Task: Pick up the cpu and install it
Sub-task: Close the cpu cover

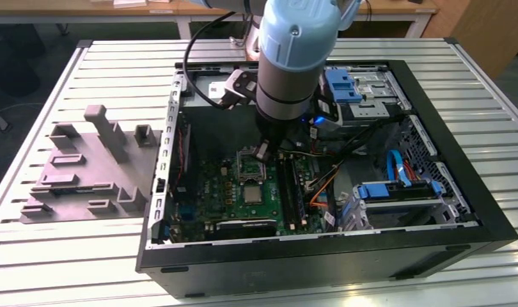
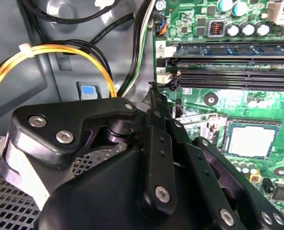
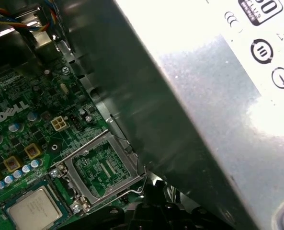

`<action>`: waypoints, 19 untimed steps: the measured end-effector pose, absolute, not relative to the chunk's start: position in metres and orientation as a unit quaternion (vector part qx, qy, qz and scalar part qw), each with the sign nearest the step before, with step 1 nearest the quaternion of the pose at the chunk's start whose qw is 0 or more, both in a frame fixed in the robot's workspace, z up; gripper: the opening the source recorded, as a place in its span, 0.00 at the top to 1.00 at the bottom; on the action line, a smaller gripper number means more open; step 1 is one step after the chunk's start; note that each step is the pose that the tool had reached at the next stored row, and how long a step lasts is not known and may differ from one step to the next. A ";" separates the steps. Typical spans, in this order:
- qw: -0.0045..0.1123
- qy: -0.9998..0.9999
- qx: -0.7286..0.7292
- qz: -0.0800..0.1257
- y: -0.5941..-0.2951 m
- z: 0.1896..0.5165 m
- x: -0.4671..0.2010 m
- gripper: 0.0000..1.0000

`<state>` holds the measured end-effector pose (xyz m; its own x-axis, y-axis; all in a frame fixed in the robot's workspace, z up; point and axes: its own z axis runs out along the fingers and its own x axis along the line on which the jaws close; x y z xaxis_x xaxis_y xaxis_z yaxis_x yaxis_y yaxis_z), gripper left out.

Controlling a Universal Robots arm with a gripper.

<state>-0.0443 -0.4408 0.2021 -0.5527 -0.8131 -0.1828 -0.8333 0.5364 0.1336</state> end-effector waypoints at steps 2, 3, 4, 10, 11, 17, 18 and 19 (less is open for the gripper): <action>0.048 0.875 -0.471 0.100 -0.441 0.203 -0.045 0.89; 0.047 0.876 -0.471 0.098 -0.440 0.204 -0.045 0.89; 0.045 0.876 -0.471 0.095 -0.440 0.204 -0.045 0.89; 0.040 0.877 -0.471 0.085 -0.439 0.208 -0.046 0.89; 0.039 0.877 -0.471 0.085 -0.439 0.209 -0.047 0.89; 0.038 0.877 -0.471 0.081 -0.438 0.215 -0.050 0.89; 0.037 0.877 -0.471 0.080 -0.438 0.216 -0.051 0.89; 0.037 0.878 -0.471 0.080 -0.438 0.217 -0.051 0.89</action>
